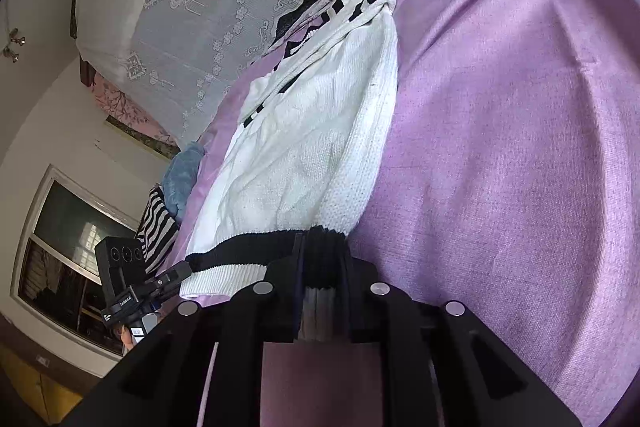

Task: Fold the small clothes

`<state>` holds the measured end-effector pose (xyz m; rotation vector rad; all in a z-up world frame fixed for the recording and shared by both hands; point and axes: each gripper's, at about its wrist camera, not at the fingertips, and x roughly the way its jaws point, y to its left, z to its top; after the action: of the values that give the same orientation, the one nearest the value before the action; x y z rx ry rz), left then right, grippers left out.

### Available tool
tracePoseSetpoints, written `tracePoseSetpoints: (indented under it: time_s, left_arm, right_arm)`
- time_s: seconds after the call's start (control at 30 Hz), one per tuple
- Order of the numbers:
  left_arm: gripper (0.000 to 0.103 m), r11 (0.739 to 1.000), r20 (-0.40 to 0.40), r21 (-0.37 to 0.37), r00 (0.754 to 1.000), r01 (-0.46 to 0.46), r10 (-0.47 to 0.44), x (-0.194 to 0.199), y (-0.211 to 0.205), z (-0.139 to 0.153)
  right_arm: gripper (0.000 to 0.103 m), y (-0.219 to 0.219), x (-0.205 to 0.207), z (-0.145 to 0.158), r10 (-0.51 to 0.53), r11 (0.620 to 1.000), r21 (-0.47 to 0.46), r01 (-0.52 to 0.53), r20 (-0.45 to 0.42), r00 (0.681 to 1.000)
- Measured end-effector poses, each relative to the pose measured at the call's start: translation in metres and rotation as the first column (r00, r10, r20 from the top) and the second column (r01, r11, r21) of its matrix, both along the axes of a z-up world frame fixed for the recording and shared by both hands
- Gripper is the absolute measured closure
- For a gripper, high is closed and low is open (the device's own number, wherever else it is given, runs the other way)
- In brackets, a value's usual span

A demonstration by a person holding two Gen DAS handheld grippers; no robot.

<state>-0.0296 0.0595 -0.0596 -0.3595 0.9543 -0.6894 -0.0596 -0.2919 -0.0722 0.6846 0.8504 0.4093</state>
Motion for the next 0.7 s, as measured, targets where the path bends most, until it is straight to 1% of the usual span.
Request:
tracePoseSetpoints:
  time_s: [0.07,0.1,0.13,0.17,0.2,0.27,0.3,0.4,0.43,0.47,0.5,0.6,0.63,0.7]
  left_arm:
    - [0.033,0.999,0.013,0.035,1.0,-0.001,0.0,-0.001,-0.006,0.002]
    - [0.039,0.999,0.02,0.049,1.0,-0.008,0.007,-0.002,-0.007,0.002]
    - [0.047,0.998,0.024,0.062,1.0,-0.022,0.021,-0.001,-0.006,0.002]
    - [0.063,0.997,0.018,0.067,0.999,-0.036,0.035,0.0,-0.004,0.001]
    - [0.07,0.998,0.006,0.049,0.999,-0.042,0.041,0.002,-0.001,0.0]
    - [0.078,0.999,-0.006,0.001,0.999,-0.046,0.046,0.003,0.007,-0.001]
    - [0.079,0.999,-0.001,-0.004,0.999,-0.049,0.049,0.003,0.008,0.0]
    - [0.078,0.998,0.021,-0.002,0.998,-0.055,0.055,0.001,0.009,0.004]
    - [0.076,0.998,0.022,-0.007,0.998,-0.058,0.058,0.0,0.01,0.004]
    - [0.064,0.997,0.01,-0.012,0.997,-0.072,0.072,0.001,0.013,0.003]
    - [0.047,0.996,-0.004,-0.027,0.996,-0.09,0.09,0.003,0.017,0.001]
    - [0.045,0.986,-0.045,-0.118,0.993,-0.116,0.111,0.008,0.031,-0.003]
    - [0.045,0.984,-0.057,-0.133,0.992,-0.121,0.114,0.01,0.033,-0.004]
    - [0.044,0.984,-0.064,-0.129,0.991,-0.122,0.115,0.011,0.032,-0.005]
  right_arm:
    - [0.086,0.003,0.0,0.0,0.001,1.0,-0.017,-0.001,0.002,1.0]
    - [0.086,0.004,0.0,0.0,0.003,1.0,-0.026,-0.003,0.003,1.0]
    - [0.086,0.006,0.0,0.001,0.008,0.999,-0.034,-0.008,0.003,1.0]
    - [0.086,0.007,0.0,0.001,0.011,0.999,-0.04,-0.011,0.005,1.0]
    - [0.087,0.007,0.0,0.001,0.012,0.999,-0.042,-0.012,0.007,1.0]
    - [0.089,0.005,-0.002,0.002,0.002,1.0,-0.031,-0.002,0.017,1.0]
    - [0.09,0.003,-0.002,0.003,-0.002,1.0,-0.023,0.003,0.024,1.0]
    - [0.09,0.001,-0.004,0.006,-0.011,1.0,-0.011,0.012,0.043,0.999]
    - [0.09,0.0,-0.004,0.006,-0.013,1.0,-0.004,0.013,0.046,0.999]
    - [0.09,-0.002,-0.004,0.005,-0.015,1.0,0.002,0.015,0.042,0.999]
    - [0.09,-0.004,-0.004,0.004,-0.017,1.0,0.015,0.017,0.035,0.999]
    - [0.09,-0.013,-0.006,0.002,-0.039,0.997,0.072,0.037,0.031,0.999]
    - [0.09,-0.016,-0.008,0.003,-0.053,0.995,0.085,0.049,0.037,0.998]
    - [0.09,-0.023,-0.012,0.004,-0.084,0.992,0.103,0.079,0.051,0.995]
